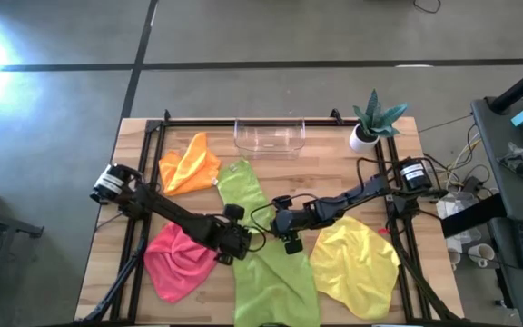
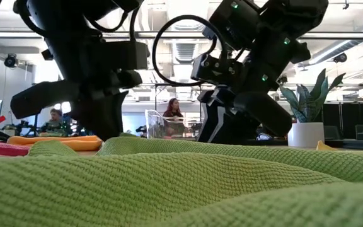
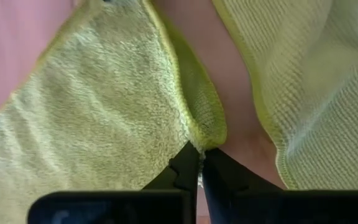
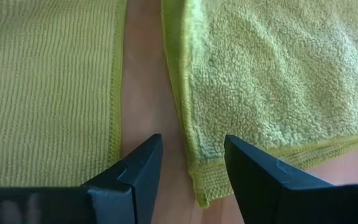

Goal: Fold microfiber towels
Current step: Fold the top green microfiber towel on the table

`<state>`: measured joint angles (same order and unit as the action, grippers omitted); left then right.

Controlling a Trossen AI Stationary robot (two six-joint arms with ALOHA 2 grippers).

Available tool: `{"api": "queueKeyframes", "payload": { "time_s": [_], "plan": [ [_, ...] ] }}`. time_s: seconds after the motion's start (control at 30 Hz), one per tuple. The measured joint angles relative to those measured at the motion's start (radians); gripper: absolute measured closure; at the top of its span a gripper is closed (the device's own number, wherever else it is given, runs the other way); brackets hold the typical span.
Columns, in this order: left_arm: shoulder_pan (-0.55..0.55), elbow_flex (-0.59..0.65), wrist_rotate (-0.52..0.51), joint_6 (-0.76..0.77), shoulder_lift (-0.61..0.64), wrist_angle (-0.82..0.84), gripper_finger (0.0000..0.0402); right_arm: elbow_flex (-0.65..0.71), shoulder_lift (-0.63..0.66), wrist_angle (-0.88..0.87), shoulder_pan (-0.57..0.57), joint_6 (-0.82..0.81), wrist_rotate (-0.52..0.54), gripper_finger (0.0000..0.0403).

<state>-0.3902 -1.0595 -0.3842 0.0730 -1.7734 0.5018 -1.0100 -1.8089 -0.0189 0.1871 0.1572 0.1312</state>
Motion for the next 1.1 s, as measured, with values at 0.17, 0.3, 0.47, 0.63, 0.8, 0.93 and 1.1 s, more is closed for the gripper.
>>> {"api": "queueKeyframes", "payload": {
  "time_s": [0.17,0.3,0.47,0.63,0.8,0.93,1.1],
  "plan": [
    [0.016,0.0,-0.009,0.012,0.034,-0.001,0.0401,-0.001,-0.004,0.001,-0.007,-0.001,0.008,0.0236],
    [0.035,0.0,-0.019,0.051,0.066,-0.002,0.0401,-0.001,-0.005,0.003,-0.015,-0.001,0.023,0.0246],
    [0.056,0.0,-0.044,0.053,0.093,0.0,0.0401,-0.001,-0.006,0.003,-0.019,0.0,0.037,0.0261],
    [0.073,0.002,-0.046,0.053,0.126,0.002,0.0401,-0.001,-0.006,0.003,-0.021,-0.001,0.045,0.0262],
    [0.092,0.002,-0.047,0.054,0.163,-0.001,0.0401,-0.001,-0.007,0.003,-0.022,-0.001,0.055,0.0262],
    [0.103,0.002,-0.048,0.055,0.183,-0.001,0.0402,-0.001,-0.007,0.003,-0.022,-0.036,0.056,0.028],
    [0.11,0.003,-0.048,0.055,0.199,0.004,0.0402,0.0,-0.007,0.003,-0.022,-0.078,0.061,0.0325]
  ]
}}
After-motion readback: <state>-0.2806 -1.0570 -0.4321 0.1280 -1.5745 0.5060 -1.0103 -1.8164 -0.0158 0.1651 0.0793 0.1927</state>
